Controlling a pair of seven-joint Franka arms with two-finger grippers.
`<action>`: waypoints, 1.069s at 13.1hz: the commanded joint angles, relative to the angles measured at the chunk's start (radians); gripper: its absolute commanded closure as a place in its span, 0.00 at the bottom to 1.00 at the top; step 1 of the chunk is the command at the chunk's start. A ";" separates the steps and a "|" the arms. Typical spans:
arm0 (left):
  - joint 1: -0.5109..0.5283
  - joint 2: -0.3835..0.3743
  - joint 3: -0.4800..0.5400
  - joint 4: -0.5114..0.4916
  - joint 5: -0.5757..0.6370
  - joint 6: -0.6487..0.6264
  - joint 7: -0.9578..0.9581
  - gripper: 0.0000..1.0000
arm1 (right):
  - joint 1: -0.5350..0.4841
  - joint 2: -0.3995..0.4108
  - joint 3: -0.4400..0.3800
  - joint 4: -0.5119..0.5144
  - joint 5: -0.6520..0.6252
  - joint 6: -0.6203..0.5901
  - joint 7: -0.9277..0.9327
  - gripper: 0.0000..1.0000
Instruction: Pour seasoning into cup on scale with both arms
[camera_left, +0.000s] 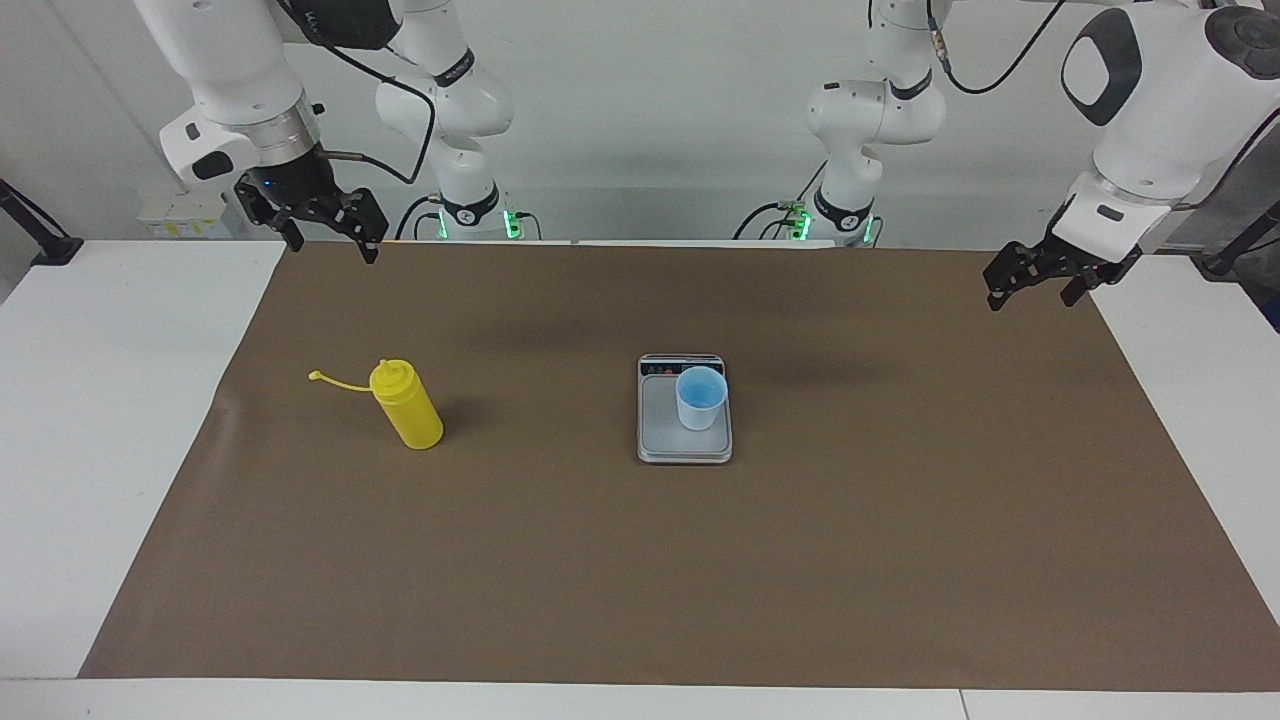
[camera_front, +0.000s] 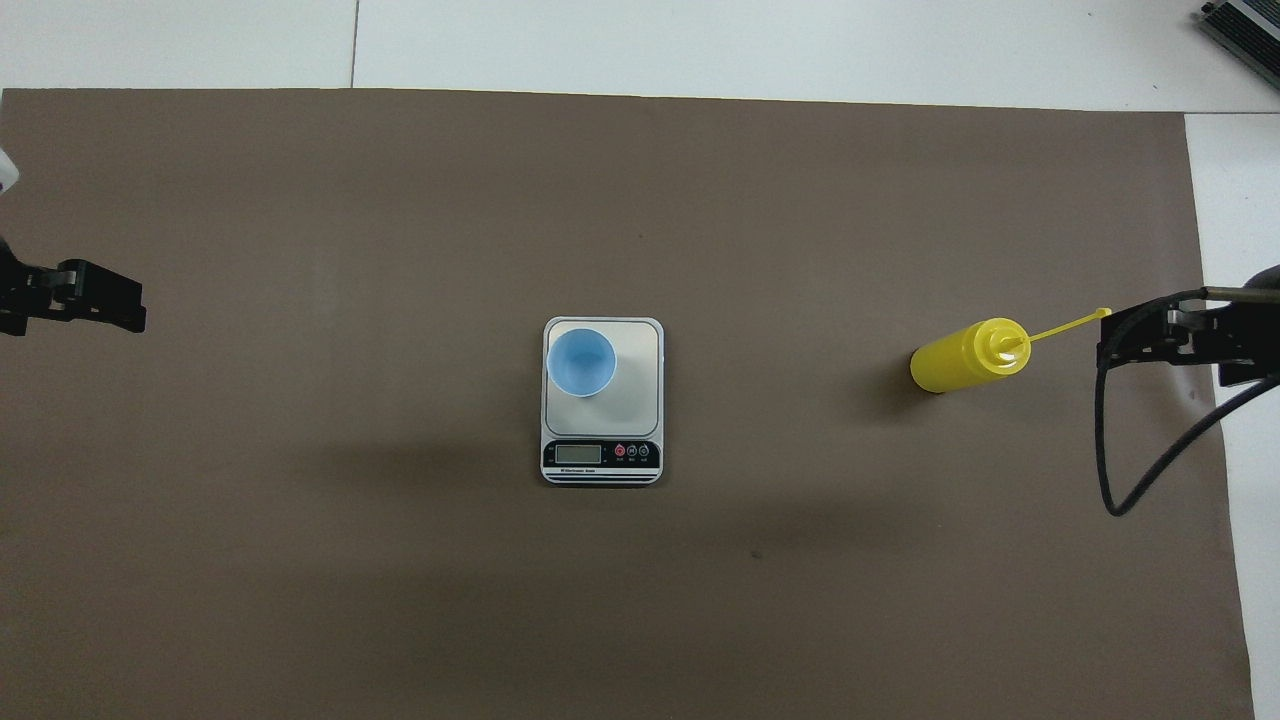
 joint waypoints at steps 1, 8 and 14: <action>-0.001 -0.028 0.006 -0.033 -0.013 0.019 0.002 0.00 | -0.016 -0.039 0.005 -0.052 0.025 0.046 0.016 0.00; -0.002 -0.028 0.006 -0.033 -0.013 0.017 0.001 0.00 | -0.011 -0.042 0.007 -0.060 0.031 0.048 0.010 0.00; -0.004 -0.029 0.004 -0.033 -0.013 0.009 0.002 0.00 | -0.010 -0.042 0.007 -0.062 0.031 0.051 0.008 0.00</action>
